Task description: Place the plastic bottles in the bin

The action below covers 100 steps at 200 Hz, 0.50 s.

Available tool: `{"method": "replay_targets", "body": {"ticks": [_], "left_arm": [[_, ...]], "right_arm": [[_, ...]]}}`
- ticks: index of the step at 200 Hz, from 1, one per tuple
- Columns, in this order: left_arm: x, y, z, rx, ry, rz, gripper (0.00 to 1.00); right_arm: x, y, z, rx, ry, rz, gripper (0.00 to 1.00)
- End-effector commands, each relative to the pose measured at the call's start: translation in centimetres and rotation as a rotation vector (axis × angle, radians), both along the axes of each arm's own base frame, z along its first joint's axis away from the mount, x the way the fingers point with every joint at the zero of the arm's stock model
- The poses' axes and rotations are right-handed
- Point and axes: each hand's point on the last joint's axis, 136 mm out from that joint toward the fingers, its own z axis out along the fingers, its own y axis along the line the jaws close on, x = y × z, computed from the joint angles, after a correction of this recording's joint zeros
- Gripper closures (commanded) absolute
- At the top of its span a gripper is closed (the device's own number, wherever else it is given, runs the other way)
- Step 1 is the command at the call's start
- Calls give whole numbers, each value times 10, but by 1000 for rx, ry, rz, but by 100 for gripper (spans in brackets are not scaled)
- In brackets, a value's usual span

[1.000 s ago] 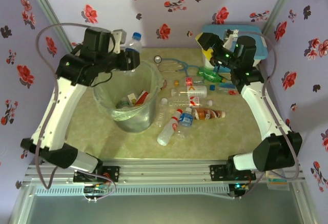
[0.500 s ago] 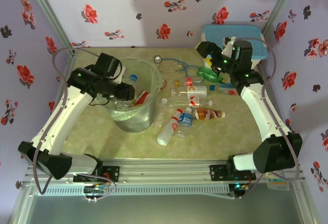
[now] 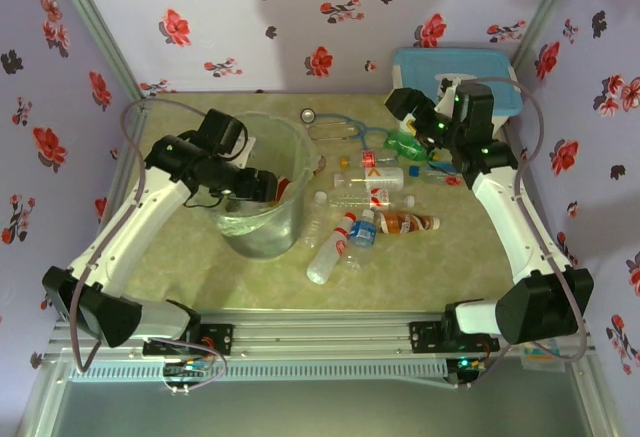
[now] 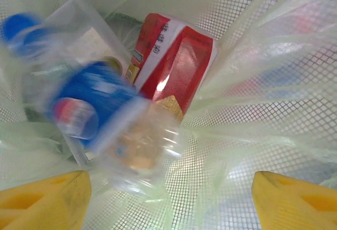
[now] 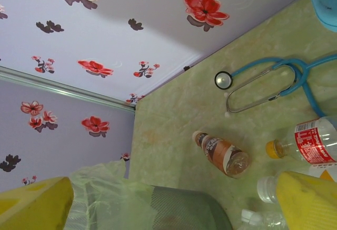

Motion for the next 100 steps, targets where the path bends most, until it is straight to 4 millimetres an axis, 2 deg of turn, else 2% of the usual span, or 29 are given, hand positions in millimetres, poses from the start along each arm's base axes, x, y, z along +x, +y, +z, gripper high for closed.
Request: {"method": "replay_targets", "body": {"ticks": [1, 19, 48, 78, 89, 100], "left_arm": [[5, -4, 8, -6, -33, -27, 21], [9, -5, 6, 0, -41, -26, 26], [18, -11, -3, -6, -44, -25, 43], [24, -20, -17, -23, -32, -37, 48], [25, -20, -21, -20, -26, -36, 49], [26, -21, -22, -22, -26, -33, 49]], "right_arm": [[-2, -5, 3, -24, -21, -9, 1], [-3, -6, 2, -37, -22, -12, 1], [-4, -9, -1, -53, -18, -16, 1], [-5, -12, -2, -58, -10, -29, 1], [-6, -20, -5, -69, 7, -66, 2], [-8, -39, -12, -94, 47, -139, 2]]}}
